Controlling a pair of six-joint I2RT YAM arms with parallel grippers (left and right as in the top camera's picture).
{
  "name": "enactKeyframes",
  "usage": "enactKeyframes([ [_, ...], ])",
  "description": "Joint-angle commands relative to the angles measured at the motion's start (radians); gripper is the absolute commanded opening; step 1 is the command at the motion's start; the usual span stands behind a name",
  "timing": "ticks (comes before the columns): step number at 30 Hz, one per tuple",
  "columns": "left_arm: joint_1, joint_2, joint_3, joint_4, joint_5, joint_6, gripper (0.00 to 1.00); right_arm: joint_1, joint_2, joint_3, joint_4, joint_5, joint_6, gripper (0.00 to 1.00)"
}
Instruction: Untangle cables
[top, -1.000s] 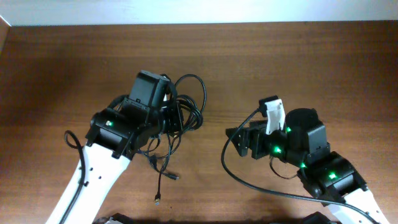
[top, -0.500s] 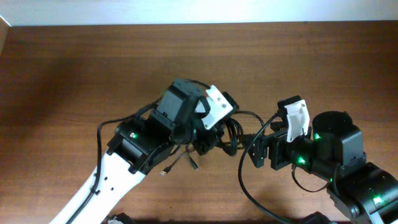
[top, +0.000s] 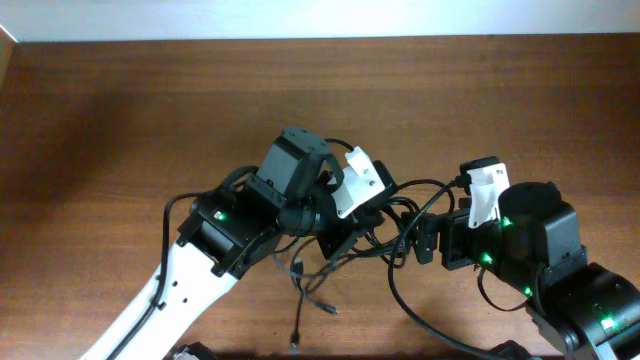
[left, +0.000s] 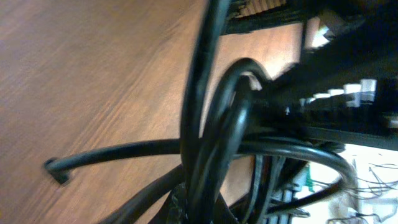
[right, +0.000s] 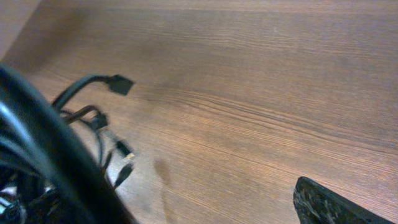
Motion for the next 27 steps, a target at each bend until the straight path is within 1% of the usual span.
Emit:
enactKeyframes([
  [1, -0.003, -0.013, 0.009, 0.010, 0.229, 0.024, 0.00, -0.003, -0.003, 0.018, -0.033, 0.163, -0.006, 0.99],
  [6, -0.003, -0.026, 0.009, 0.010, 0.339, 0.024, 0.00, -0.004, -0.003, 0.018, -0.065, 0.305, -0.006, 0.99],
  [8, -0.002, -0.035, 0.009, 0.009, 0.338, 0.024, 0.00, -0.004, -0.003, 0.018, -0.093, 0.388, -0.006, 0.99],
  [11, -0.002, -0.055, 0.009, -0.001, 0.331, 0.024, 0.00, -0.004, -0.003, 0.018, -0.119, 0.433, -0.006, 0.99],
  [14, -0.002, -0.077, 0.009, -0.038, 0.210, 0.023, 0.00, -0.004, -0.003, 0.018, -0.157, 0.554, -0.006, 0.99],
  [17, 0.002, -0.105, 0.009, -0.110, 0.086, 0.023, 0.00, -0.004, -0.003, 0.018, -0.189, 0.639, -0.006, 0.99],
  [19, 0.025, -0.144, 0.009, -0.168, -0.042, 0.023, 0.00, -0.004, -0.003, 0.018, -0.197, 0.682, -0.005, 0.99],
  [20, 0.043, -0.158, 0.009, -0.177, -0.085, 0.002, 0.00, -0.004, -0.003, 0.018, -0.197, 0.686, -0.006, 0.99],
  [23, 0.120, -0.195, 0.009, -0.203, -0.135, -0.018, 0.00, -0.019, -0.003, 0.018, -0.201, 0.689, 0.002, 0.99],
  [27, 0.221, -0.232, 0.009, -0.224, -0.126, -0.019, 0.00, -0.125, -0.003, 0.018, -0.219, 0.685, 0.040, 0.99],
])
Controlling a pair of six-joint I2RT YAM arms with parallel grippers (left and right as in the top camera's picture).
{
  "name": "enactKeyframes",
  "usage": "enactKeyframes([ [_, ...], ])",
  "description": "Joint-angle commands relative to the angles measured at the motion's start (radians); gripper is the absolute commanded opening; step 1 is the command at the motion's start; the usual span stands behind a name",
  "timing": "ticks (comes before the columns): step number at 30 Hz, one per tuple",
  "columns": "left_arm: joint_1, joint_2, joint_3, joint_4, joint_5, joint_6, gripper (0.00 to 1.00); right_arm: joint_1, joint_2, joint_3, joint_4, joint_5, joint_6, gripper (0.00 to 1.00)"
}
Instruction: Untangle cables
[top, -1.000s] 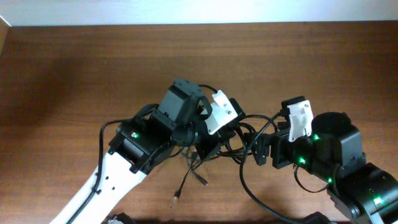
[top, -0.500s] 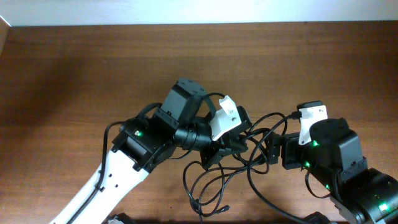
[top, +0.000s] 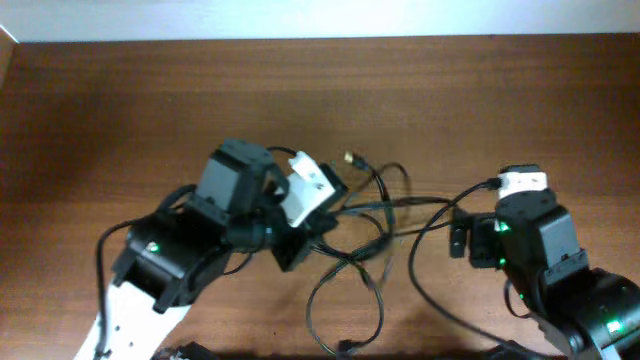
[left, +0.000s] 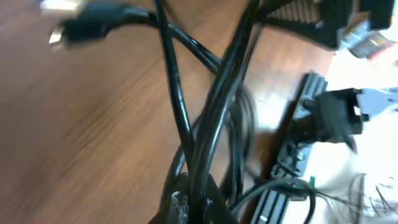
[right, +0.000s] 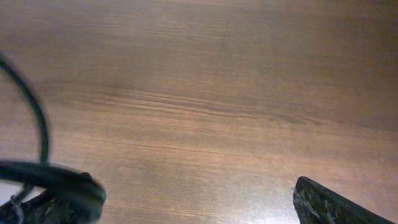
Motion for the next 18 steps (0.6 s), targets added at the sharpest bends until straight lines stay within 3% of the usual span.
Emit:
enactKeyframes([
  [1, 0.093, -0.084, 0.010, -0.027, -0.069, -0.014, 0.00, -0.146, -0.001, -0.001, -0.041, 0.249, 0.032, 0.99],
  [7, 0.093, -0.081, 0.009, -0.016, -0.029, -0.028, 0.00, -0.232, -0.001, -0.001, -0.036, -0.005, 0.014, 0.99],
  [9, 0.093, -0.081, 0.009, 0.004, 0.041, -0.028, 0.00, -0.232, -0.002, -0.001, -0.021, -0.153, -0.063, 0.99],
  [13, 0.093, -0.071, 0.009, 0.122, 0.248, -0.024, 0.00, -0.232, -0.001, -0.001, 0.057, -0.668, -0.370, 0.99],
  [18, 0.093, -0.013, 0.009, 0.163, 0.396, -0.002, 0.00, -0.232, -0.001, -0.001, 0.121, -0.908, -0.497, 0.99],
])
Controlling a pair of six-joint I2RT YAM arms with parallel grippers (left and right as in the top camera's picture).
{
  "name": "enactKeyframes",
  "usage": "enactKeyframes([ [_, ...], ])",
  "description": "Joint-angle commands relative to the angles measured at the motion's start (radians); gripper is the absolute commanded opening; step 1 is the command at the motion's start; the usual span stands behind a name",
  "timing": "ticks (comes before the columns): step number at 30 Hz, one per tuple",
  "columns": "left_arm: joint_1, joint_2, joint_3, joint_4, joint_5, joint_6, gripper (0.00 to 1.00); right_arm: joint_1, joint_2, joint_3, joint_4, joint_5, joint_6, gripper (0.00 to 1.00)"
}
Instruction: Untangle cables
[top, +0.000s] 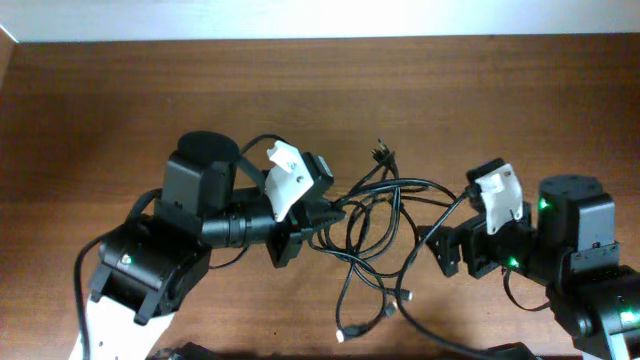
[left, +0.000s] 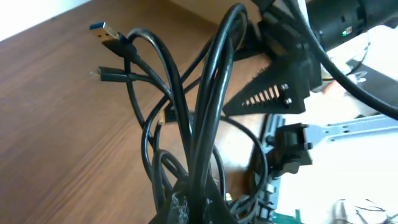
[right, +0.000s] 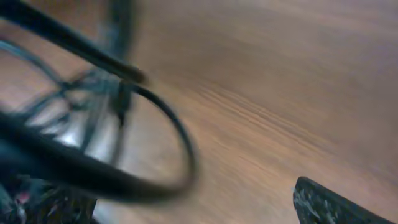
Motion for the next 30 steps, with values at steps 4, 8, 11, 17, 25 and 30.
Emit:
enactKeyframes([
  [4, -0.012, 0.106, 0.009, 0.029, 0.354, 0.084, 0.00, -0.004, -0.003, 0.000, 0.076, -0.144, -0.073, 0.99],
  [8, -0.095, 0.148, 0.009, 0.032, 0.393, 0.085, 0.00, -0.007, 0.016, 0.000, 0.126, -0.105, -0.054, 0.99],
  [11, -0.168, 0.147, 0.009, 0.032, 0.391, 0.085, 0.00, -0.008, 0.099, 0.000, 0.136, 0.199, 0.119, 0.99],
  [17, -0.164, 0.145, 0.009, 0.029, 0.359, 0.083, 0.00, -0.008, 0.187, 0.000, 0.121, 0.602, 0.310, 0.99],
  [25, 0.075, 0.145, 0.010, -0.223, -0.013, -0.051, 0.00, -0.246, 0.187, 0.000, 0.002, 0.638, 0.336, 0.99],
  [30, 0.076, 0.145, 0.010, -0.217, -0.039, -0.051, 0.00, -0.277, 0.187, 0.000, 0.000, 0.598, 0.335, 0.99],
])
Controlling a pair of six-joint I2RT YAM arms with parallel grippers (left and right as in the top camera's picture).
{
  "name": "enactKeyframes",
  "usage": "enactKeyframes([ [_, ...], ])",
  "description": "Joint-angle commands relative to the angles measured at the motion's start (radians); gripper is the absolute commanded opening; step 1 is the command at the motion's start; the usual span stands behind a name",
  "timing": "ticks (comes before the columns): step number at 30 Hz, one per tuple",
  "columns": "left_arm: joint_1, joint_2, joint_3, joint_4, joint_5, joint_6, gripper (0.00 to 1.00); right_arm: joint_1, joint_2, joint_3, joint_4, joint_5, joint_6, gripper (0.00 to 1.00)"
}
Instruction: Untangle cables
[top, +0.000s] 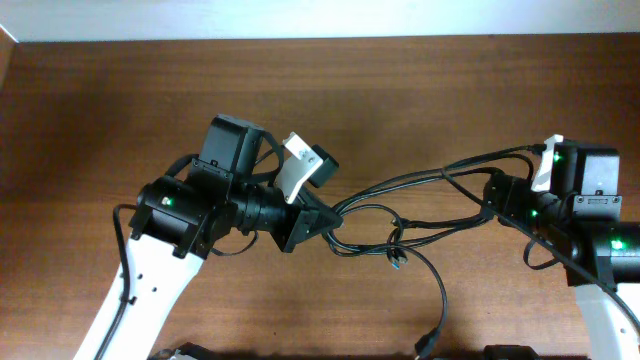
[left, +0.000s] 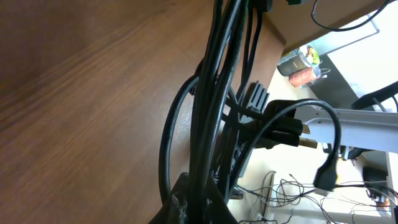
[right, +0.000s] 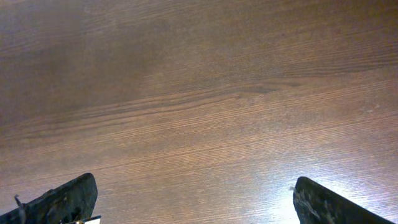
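Several black cables (top: 420, 205) lie stretched across the middle of the table, from my left gripper (top: 318, 222) toward my right gripper (top: 493, 195). In the left wrist view the left gripper (left: 199, 200) is shut on a tight bundle of black cables (left: 214, 93) that runs up and away from it. One plug end (top: 398, 262) hangs below the strands. In the right wrist view my right gripper (right: 196, 200) stands wide open over bare wood, with no cable between its fingers (right: 62, 199).
A long loose cable (top: 440, 300) curves down to the table's front edge at the lower right. The brown wooden table (top: 120, 100) fills the view. A pale wall edge runs along the far side.
My right arm has moved right and further back, and the looped tangle between the grippers is now drawn out into long strands. The cable that crossed the right wrist view is gone from it.
Both grippers were close together in a dense knot at the table's middle. Then the left gripper, shut on a bundle, was further left with loops spreading. Then loose loops lay between the arms. Now the strands lie stretched and my right gripper shows nothing in it.
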Motion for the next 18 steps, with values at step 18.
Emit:
enactKeyframes([
  [18, 0.026, -0.023, 0.008, 0.019, -0.331, -0.018, 0.00, -0.040, 0.003, 0.001, -0.040, 0.048, 0.051, 1.00],
])
